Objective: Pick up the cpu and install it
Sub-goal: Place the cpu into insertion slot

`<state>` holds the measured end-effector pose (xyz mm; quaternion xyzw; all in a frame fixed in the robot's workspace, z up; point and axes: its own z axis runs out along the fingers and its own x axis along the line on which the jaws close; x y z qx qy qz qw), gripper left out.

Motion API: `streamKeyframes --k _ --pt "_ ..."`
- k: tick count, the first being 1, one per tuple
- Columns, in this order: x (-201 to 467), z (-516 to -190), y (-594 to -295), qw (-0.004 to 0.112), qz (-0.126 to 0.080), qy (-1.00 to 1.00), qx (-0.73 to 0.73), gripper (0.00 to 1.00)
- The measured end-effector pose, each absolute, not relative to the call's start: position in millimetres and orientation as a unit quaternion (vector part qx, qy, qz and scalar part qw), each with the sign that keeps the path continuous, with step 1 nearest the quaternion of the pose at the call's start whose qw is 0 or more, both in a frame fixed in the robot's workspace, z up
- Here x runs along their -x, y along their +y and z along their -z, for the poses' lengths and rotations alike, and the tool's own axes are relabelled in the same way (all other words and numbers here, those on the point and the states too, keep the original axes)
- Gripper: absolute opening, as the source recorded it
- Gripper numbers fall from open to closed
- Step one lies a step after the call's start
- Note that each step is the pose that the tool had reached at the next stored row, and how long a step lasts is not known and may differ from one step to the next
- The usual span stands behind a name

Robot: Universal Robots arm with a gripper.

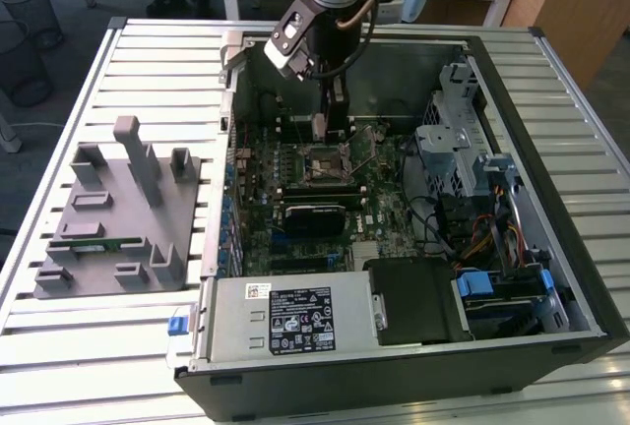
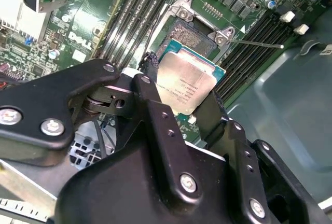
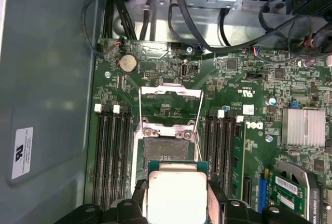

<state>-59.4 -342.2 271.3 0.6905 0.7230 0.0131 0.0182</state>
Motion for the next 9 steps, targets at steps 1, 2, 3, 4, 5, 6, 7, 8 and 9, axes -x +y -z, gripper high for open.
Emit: streamKeyframes --k 1,2,3,4,5,6,7,8,9 --pt "59.5 -270.4 -342.0 0.018 -0.013 0.723 -0.691 0.54" --pt "59.4 -269.4 -341.7 0.018 -0.013 0.723 -0.690 0.54" --pt "59.4 -268.5 -341.5 0.018 -0.013 0.723 -0.690 0.54" --pt "59.4 -267.7 -341.3 0.018 -0.013 0.723 -0.690 0.54" --pt "59.4 -266.9 -341.1 0.018 -0.013 0.723 -0.690 0.54" --pt "59.4 -266.2 -341.0 0.018 -0.013 0.723 -0.690 0.54" --pt "59.4 -265.4 -340.8 0.018 -0.013 0.723 -0.690 0.54" --pt "59.4 -264.6 -340.7 0.018 -0.013 0.723 -0.690 0.54" --pt "59.4 -263.8 -340.6 0.018 -0.013 0.723 -0.690 0.54"
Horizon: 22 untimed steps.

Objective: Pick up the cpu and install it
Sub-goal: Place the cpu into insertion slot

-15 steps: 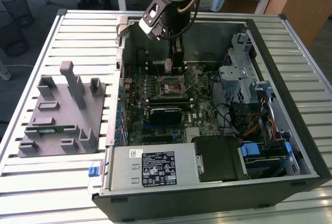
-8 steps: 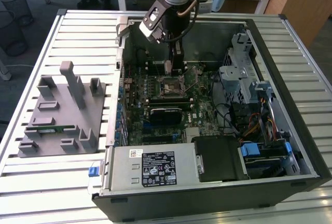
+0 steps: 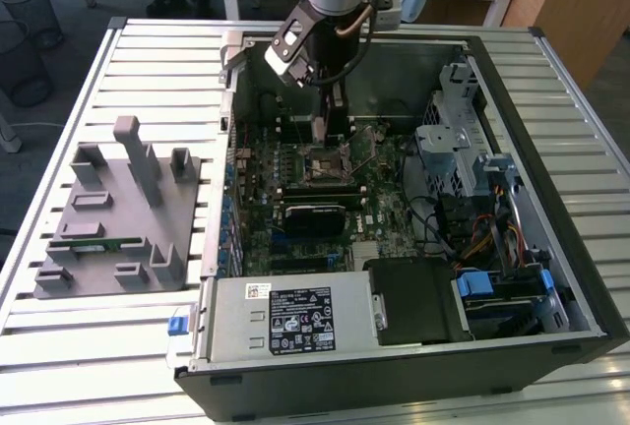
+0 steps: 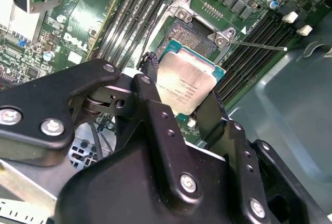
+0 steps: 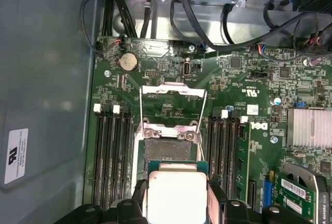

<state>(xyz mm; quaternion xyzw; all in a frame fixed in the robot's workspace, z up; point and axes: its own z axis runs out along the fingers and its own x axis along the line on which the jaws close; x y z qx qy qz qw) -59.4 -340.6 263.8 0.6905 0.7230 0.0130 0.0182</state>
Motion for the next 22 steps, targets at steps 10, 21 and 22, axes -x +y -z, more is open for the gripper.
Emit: streamKeyframes --k 10,21,22 --pt "59.4 -255.1 -339.7 0.018 -0.013 0.723 -0.690 0.54" --pt "59.1 -251.9 -339.4 0.019 -0.014 0.723 -0.690 0.54" --pt "59.1 -251.4 -339.3 0.019 -0.014 0.723 -0.690 0.54"
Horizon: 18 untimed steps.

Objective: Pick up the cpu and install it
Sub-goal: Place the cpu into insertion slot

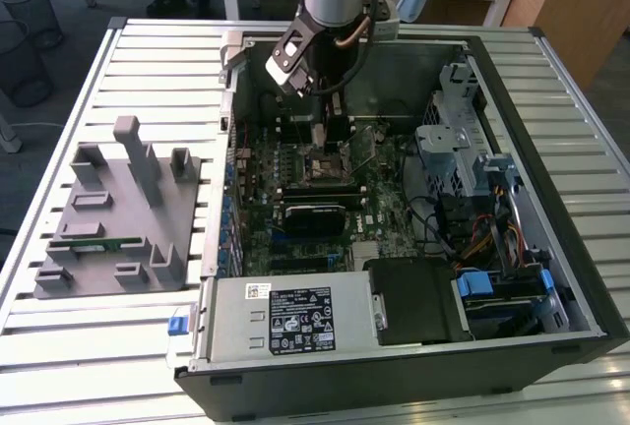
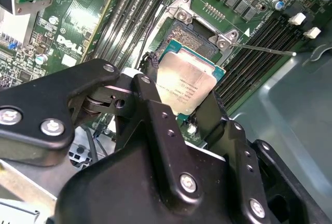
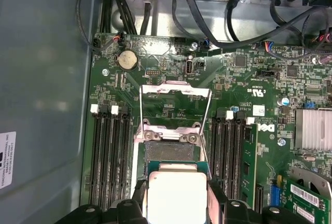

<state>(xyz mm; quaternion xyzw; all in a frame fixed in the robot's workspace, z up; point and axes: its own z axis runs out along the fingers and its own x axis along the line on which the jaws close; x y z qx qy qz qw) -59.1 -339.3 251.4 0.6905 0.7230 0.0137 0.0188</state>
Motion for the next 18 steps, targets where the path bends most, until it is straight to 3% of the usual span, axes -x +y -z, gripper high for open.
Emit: streamKeyframes --k 18 --pt "57.9 -236.4 -335.9 0.019 -0.014 0.723 -0.690 0.54"
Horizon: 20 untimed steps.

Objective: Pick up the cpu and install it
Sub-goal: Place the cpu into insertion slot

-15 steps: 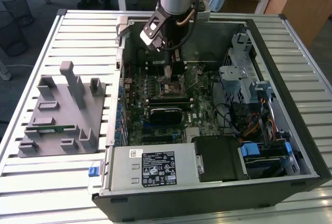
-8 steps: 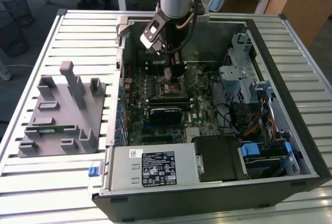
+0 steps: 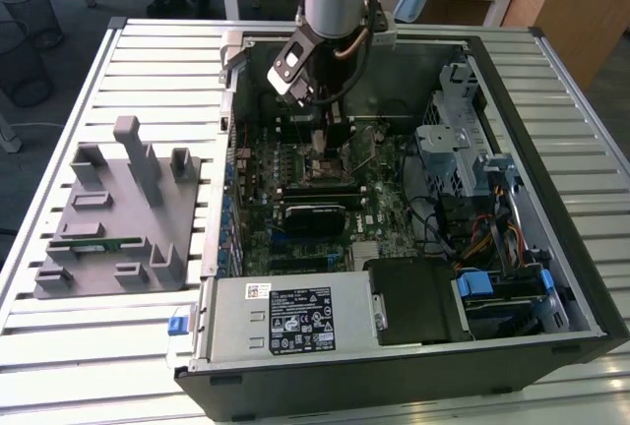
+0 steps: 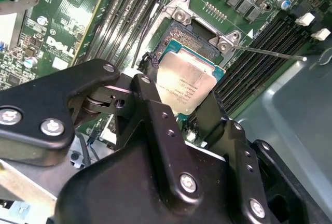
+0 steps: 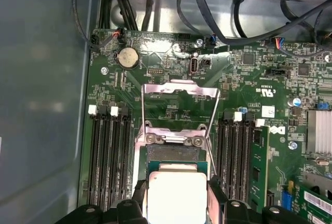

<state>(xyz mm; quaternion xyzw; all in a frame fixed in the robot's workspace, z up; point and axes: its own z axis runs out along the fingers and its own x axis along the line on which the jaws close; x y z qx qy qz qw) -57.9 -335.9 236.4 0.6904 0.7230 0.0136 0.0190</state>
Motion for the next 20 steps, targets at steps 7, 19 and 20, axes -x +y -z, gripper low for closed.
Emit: streamKeyframes --k 7,19,20 --pt "55.8 -225.8 -334.3 0.019 -0.014 0.723 -0.690 0.54" --pt "55.2 -213.8 -334.2 0.019 -0.013 0.719 -0.695 0.54" --pt "55.2 -213.1 -334.2 0.019 -0.013 0.719 -0.695 0.54"
